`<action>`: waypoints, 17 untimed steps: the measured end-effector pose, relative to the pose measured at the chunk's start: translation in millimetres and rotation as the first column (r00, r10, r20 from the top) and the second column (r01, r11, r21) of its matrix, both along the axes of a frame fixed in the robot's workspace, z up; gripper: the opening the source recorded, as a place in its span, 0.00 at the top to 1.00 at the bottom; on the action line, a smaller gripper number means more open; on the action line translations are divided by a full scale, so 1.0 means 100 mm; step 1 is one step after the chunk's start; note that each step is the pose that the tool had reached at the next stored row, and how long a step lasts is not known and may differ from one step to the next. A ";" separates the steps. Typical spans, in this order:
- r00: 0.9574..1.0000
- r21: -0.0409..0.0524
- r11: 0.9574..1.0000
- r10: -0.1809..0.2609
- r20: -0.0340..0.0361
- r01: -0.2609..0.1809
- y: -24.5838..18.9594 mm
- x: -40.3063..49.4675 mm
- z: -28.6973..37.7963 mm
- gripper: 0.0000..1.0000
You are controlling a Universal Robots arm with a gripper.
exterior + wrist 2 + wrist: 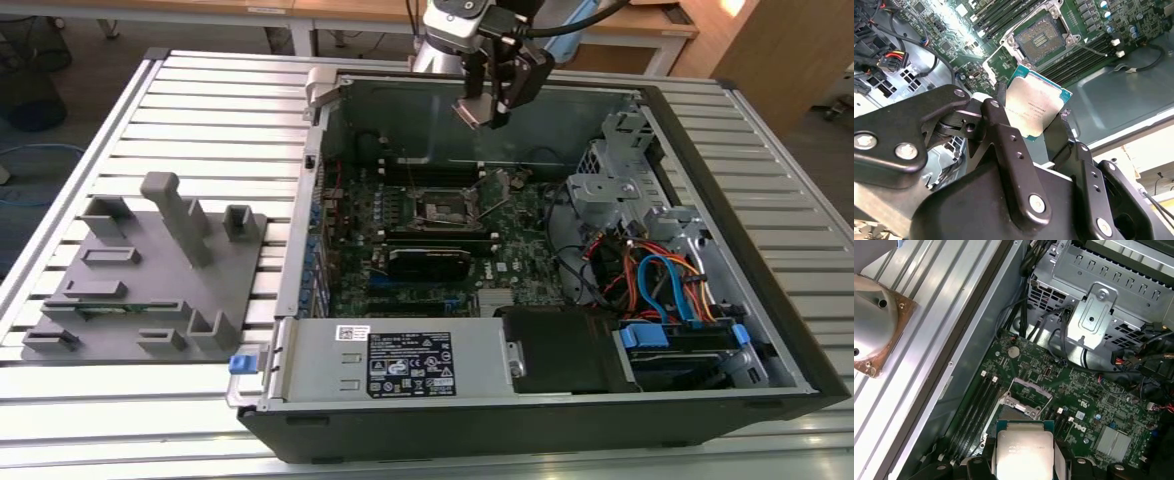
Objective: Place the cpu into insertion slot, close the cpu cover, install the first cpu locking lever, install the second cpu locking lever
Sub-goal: 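Place the cpu into insertion slot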
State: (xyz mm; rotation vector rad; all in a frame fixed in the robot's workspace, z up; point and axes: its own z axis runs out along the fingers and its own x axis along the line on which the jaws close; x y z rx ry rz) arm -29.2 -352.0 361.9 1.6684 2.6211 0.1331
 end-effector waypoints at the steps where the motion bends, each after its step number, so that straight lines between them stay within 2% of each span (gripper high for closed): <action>1: 1.000 0.000 1.000 -0.003 0.000 0.003 0.000 0.000 0.000 0.46; 17: 1.000 0.000 1.000 -0.027 0.000 0.027 0.000 0.000 0.000 0.46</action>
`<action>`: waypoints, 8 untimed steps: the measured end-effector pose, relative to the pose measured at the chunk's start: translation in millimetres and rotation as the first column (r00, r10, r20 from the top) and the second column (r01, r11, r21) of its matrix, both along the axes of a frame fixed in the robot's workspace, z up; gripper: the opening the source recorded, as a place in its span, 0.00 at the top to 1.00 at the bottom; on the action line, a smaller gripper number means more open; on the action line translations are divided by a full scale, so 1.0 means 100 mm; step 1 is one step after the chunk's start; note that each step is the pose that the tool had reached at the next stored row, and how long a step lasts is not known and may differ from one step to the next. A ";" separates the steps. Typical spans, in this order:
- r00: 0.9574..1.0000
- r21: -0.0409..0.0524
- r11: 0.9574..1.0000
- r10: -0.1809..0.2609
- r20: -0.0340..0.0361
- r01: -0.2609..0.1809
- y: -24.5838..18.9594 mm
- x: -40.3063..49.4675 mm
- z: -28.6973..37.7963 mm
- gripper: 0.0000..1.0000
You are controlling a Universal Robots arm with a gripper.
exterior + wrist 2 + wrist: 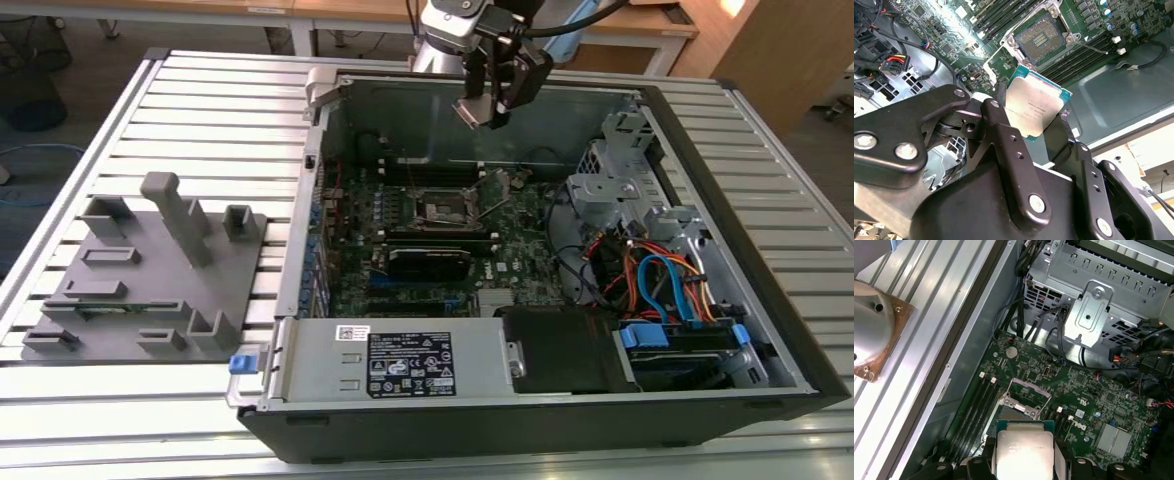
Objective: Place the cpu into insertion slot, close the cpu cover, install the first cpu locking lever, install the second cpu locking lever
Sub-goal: 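Place the cpu into insertion slot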
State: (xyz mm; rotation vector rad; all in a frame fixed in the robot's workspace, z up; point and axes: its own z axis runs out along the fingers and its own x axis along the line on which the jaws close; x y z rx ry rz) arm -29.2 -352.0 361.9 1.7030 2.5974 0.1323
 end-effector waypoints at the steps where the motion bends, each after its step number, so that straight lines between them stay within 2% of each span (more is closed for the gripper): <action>1: 1.000 0.000 1.000 -0.001 0.000 0.001 0.000 0.000 0.000 0.46; 8: 1.000 0.000 1.000 -0.018 0.000 0.018 0.000 0.000 0.000 0.46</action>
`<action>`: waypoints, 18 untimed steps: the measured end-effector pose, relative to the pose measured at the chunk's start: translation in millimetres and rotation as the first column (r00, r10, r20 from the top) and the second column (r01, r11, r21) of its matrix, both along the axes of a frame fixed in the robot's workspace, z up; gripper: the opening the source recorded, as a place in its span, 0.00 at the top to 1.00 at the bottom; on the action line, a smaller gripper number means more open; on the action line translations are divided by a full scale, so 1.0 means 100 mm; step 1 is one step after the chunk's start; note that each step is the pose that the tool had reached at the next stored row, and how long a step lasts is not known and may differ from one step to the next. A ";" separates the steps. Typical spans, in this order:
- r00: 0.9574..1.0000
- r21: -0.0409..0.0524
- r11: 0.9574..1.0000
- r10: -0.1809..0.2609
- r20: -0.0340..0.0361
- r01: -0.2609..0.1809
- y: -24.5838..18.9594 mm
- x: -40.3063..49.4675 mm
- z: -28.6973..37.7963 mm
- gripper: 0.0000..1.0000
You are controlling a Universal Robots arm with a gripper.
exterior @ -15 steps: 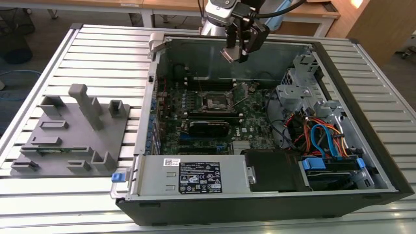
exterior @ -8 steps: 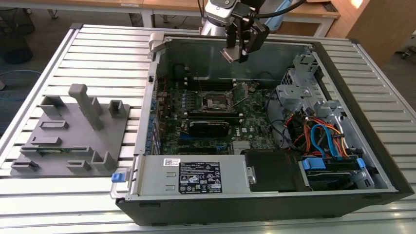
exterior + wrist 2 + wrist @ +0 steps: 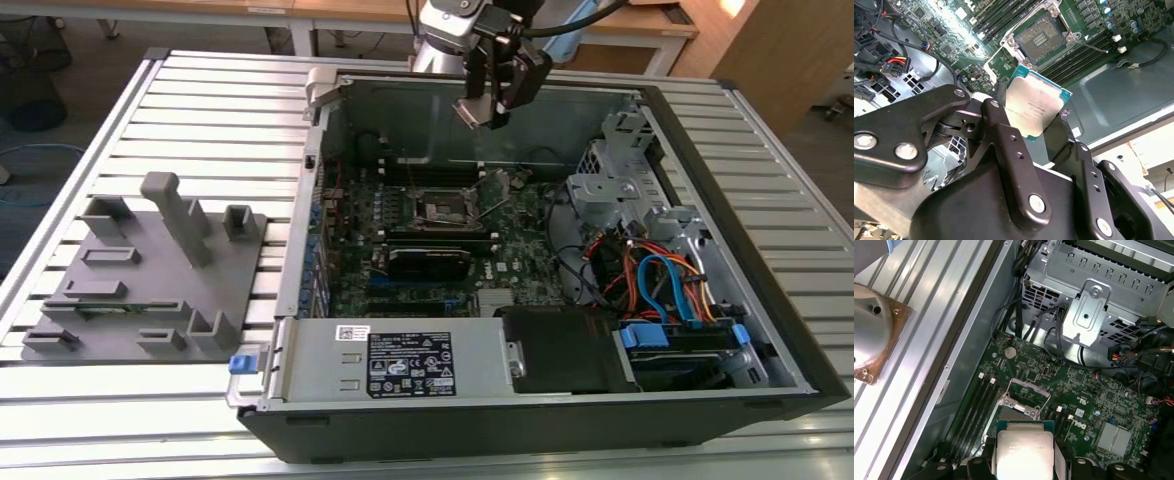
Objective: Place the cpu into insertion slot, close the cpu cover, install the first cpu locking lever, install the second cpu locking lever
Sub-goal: 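Place the cpu into insertion slot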
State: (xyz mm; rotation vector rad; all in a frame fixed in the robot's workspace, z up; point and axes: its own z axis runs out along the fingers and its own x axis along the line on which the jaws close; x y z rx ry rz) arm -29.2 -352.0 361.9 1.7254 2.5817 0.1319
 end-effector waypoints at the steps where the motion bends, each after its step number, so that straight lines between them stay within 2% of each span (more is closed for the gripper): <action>1: 1.000 0.000 1.000 -0.003 0.000 0.003 0.000 0.000 0.000 0.46; 13: 0.999 0.000 0.999 -0.044 0.000 0.044 0.000 0.000 0.000 0.46; 18: 0.999 0.000 0.999 -0.047 0.000 0.047 0.000 0.000 0.000 0.46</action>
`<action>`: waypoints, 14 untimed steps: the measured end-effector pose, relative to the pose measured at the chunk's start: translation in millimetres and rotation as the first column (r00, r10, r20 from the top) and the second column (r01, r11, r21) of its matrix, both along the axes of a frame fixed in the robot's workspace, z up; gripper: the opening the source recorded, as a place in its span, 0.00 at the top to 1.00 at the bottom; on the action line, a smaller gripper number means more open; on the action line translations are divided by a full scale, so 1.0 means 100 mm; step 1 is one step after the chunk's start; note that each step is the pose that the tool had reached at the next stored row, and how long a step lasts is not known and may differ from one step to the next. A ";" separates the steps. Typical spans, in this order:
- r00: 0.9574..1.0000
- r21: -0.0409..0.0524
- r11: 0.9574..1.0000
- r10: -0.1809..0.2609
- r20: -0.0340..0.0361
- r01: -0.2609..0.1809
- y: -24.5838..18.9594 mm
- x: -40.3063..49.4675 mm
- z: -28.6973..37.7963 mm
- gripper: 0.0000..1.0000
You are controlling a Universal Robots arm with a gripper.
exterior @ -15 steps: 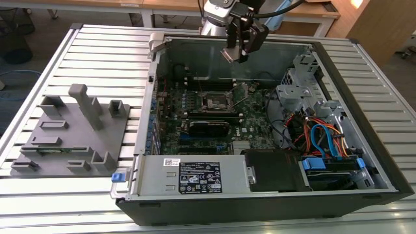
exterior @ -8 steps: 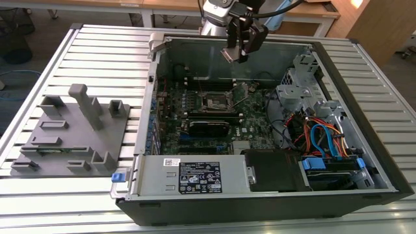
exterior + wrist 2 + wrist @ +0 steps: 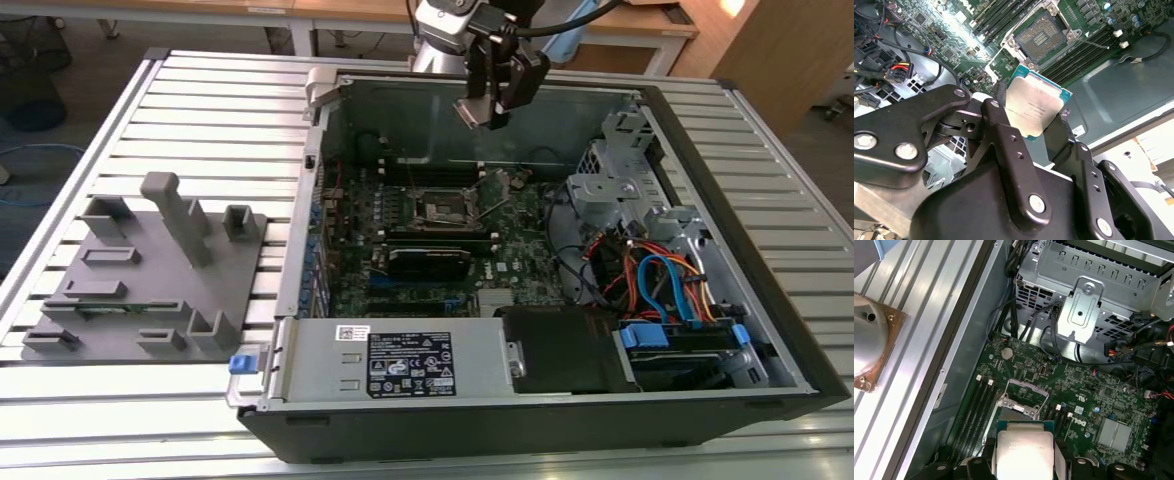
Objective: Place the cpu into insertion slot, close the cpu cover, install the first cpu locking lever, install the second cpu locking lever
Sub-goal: 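Place the cpu into insertion slot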
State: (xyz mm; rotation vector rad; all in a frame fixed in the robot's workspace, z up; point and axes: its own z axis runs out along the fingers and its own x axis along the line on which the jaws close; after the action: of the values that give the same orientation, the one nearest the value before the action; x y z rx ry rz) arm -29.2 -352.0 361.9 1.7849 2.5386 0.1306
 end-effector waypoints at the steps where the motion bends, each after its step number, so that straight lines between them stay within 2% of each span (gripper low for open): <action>1: 1.000 0.000 1.000 0.000 0.000 0.000 0.000 0.000 0.000 0.46; 14: 1.000 0.000 1.000 -0.010 0.000 0.010 0.000 0.000 0.000 0.46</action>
State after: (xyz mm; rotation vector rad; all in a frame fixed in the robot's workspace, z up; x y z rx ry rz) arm -29.2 -352.0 361.9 1.7978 2.5290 0.1302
